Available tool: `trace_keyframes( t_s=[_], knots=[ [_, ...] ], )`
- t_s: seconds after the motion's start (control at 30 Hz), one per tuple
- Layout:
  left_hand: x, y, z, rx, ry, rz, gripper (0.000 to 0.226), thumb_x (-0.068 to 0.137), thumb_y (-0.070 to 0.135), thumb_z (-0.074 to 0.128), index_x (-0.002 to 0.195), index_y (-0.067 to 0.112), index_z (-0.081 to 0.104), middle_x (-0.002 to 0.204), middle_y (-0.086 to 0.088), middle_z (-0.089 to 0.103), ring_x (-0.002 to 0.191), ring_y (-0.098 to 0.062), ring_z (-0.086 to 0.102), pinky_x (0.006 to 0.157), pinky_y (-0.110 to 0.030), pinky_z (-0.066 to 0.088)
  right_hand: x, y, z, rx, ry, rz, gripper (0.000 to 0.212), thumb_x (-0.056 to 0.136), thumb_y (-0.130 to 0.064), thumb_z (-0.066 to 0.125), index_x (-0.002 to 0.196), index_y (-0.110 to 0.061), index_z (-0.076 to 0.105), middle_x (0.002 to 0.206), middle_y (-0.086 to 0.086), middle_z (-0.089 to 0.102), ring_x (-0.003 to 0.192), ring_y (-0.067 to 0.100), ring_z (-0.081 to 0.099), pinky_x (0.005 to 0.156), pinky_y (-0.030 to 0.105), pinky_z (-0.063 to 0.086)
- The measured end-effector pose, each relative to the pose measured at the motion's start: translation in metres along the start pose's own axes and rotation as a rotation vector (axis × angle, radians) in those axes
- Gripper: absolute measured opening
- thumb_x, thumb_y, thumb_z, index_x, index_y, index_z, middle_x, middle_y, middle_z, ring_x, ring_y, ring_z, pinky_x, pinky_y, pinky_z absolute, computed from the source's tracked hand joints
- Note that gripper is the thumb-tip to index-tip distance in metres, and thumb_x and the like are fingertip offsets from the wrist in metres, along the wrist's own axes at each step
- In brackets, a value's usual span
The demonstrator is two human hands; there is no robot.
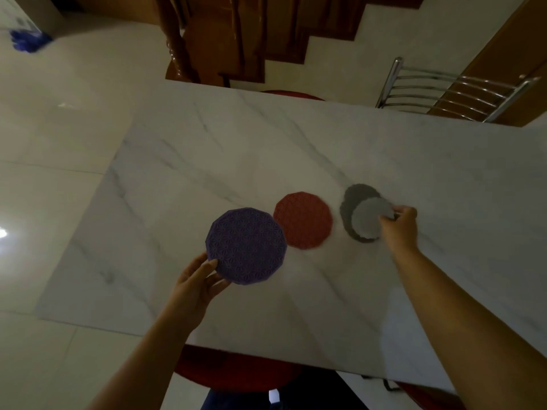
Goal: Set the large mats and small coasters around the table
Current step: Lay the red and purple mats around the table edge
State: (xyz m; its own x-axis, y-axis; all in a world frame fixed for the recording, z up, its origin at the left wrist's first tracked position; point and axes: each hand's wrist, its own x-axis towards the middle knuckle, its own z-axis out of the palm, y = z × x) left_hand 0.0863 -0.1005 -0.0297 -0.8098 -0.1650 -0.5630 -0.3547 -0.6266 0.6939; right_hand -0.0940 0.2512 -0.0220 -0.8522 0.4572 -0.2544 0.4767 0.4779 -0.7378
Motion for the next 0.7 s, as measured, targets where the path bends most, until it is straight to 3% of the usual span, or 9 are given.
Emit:
trace_keyframes(
  t_s=[0.1,0.2,0.27,0.37,0.5,0.7],
  knots=[
    [-0.001,-0.002,0.003,0.003,-0.008,-0.008,0.028,0.079,0.012,0.058,0.105,0.015,0.068,0.099,-0.006,0.075,0.082,-0.022,0.073,0.066,-0.031,0.060,0.014,0.015,-0.014,-0.049,0.019,0.179,0.042,0.090,-0.010,0.050,0.128,0.004,0.037,0.130,0.027,0.048,0.112,0.042,0.051,0.092,0.043,0.042],
    [-0.003,-0.002,0.004,0.005,-0.016,-0.007,0.026,0.079,0.012,0.058,0.102,0.016,0.069,0.097,-0.006,0.075,0.082,-0.022,0.073,0.066,-0.031,0.060,0.013,0.019,-0.013,-0.232,-0.029,0.237,0.070,0.082,-0.025,0.068,0.139,-0.003,0.032,0.140,0.024,0.040,0.123,0.044,0.043,0.101,0.052,0.040],
    [-0.004,-0.002,0.003,0.003,-0.019,-0.006,0.027,0.079,0.012,0.057,0.104,0.014,0.067,0.096,-0.006,0.075,0.081,-0.022,0.073,0.065,-0.031,0.060,0.002,0.014,-0.004,-0.411,-0.009,0.150,0.076,0.078,-0.025,0.072,0.140,-0.008,0.033,0.142,0.022,0.037,0.125,0.044,0.039,0.099,0.055,0.039],
    [-0.007,-0.001,0.001,-0.002,-0.011,-0.002,0.030,0.079,0.012,0.057,0.108,0.013,0.065,0.096,-0.006,0.075,0.080,-0.022,0.073,0.066,-0.032,0.061,-0.016,0.000,0.020,-0.543,-0.034,-0.144,0.065,0.077,-0.024,0.070,0.135,-0.011,0.043,0.136,0.021,0.046,0.122,0.041,0.043,0.097,0.050,0.038],
    [-0.009,-0.001,-0.002,-0.018,0.005,0.012,0.029,0.079,0.012,0.057,0.107,0.013,0.064,0.095,-0.006,0.075,0.079,-0.021,0.073,0.068,-0.033,0.061,-0.033,-0.023,0.062,-0.627,-0.336,-0.460,0.062,0.082,-0.036,0.065,0.134,-0.012,0.041,0.133,0.015,0.051,0.123,0.035,0.044,0.102,0.044,0.037],
    [-0.011,-0.001,-0.007,-0.019,0.009,0.011,0.032,0.081,0.013,0.057,0.113,0.012,0.063,0.098,-0.006,0.074,0.080,-0.021,0.072,0.070,-0.033,0.060,-0.038,-0.042,0.100,-1.000,-0.433,-0.418,0.097,0.077,-0.054,0.064,0.146,-0.008,0.015,0.145,0.017,0.035,0.131,0.037,0.032,0.108,0.042,0.027]
  ],
)
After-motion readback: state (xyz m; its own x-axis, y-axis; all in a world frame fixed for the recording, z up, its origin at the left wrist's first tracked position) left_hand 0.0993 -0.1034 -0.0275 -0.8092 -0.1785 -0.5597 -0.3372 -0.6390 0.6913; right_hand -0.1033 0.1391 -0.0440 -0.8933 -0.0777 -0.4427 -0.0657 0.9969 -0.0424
